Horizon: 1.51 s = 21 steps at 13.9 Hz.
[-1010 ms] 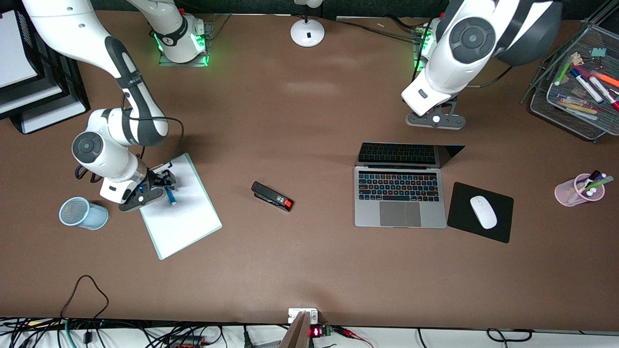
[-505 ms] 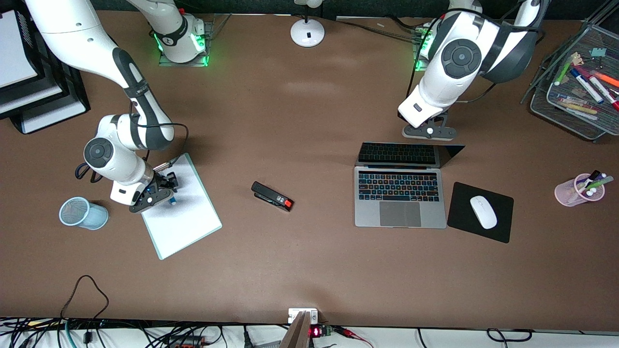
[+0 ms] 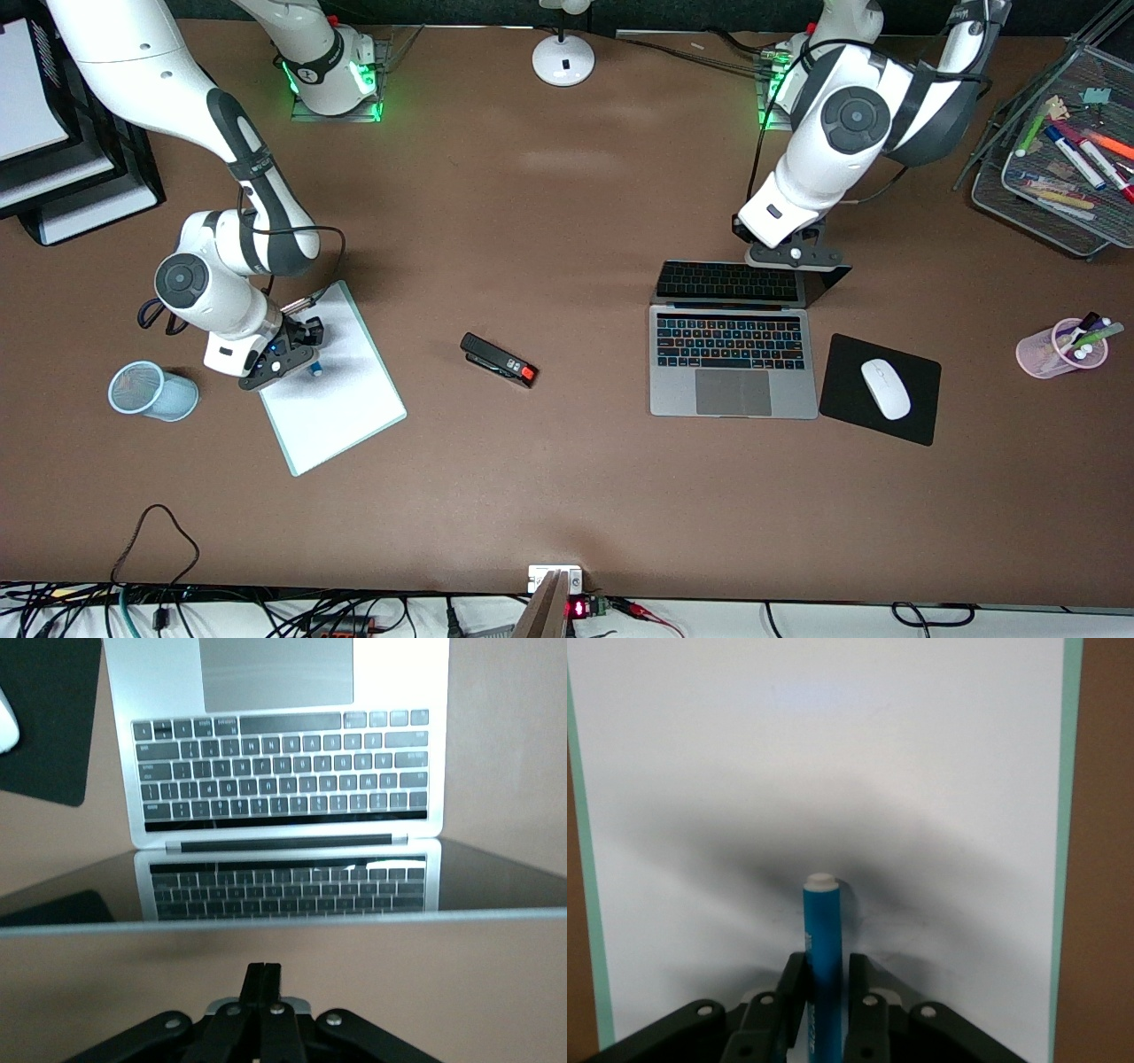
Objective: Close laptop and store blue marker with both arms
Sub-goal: 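Grasp the blue marker with the right gripper while the left gripper reaches the lid, then lift the marker with the right gripper while the left gripper pushes the lid down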
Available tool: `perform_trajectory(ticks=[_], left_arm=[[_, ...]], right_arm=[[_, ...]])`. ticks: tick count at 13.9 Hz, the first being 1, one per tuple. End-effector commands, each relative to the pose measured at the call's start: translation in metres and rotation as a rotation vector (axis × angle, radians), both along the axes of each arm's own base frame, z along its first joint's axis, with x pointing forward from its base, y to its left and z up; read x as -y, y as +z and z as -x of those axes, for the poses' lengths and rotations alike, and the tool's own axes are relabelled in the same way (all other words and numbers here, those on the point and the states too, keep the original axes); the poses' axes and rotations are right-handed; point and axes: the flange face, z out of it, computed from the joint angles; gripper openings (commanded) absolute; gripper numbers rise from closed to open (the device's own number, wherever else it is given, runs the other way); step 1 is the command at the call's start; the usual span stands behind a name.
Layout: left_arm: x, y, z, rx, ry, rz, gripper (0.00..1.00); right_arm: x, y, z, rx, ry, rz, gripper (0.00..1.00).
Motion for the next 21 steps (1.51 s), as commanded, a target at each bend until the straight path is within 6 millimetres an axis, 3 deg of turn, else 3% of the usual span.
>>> perform_trajectory(ticks=[1, 6, 14, 17, 21], left_arm=[[-0.003, -0.007, -0.007, 0.017, 0.010, 0.018, 0.00], [-0.003, -0.005, -0.015, 0.070, 0.006, 0.033, 0.00], [-0.009, -0.025, -0.042, 0.168, -0.036, 0.036, 0.00], [-0.011, -0.041, -0.056, 0.205, -0.034, 0.069, 0.00], [-0.016, -0.058, -0.075, 0.242, -0.039, 0.071, 0.00]], right_arm=[[-0.004, 0.001, -0.002, 0.012, 0.018, -0.006, 0.02], [-0.008, 0.030, -0.012, 0.058, 0.053, -0.008, 0.00], [-0.004, 0.120, -0.029, 0.138, 0.213, 0.001, 0.00], [0.006, 0.157, -0.040, 0.133, 0.263, -0.010, 0.00], [0.039, 0.202, -0.054, 0.149, 0.343, -0.123, 0.00]])
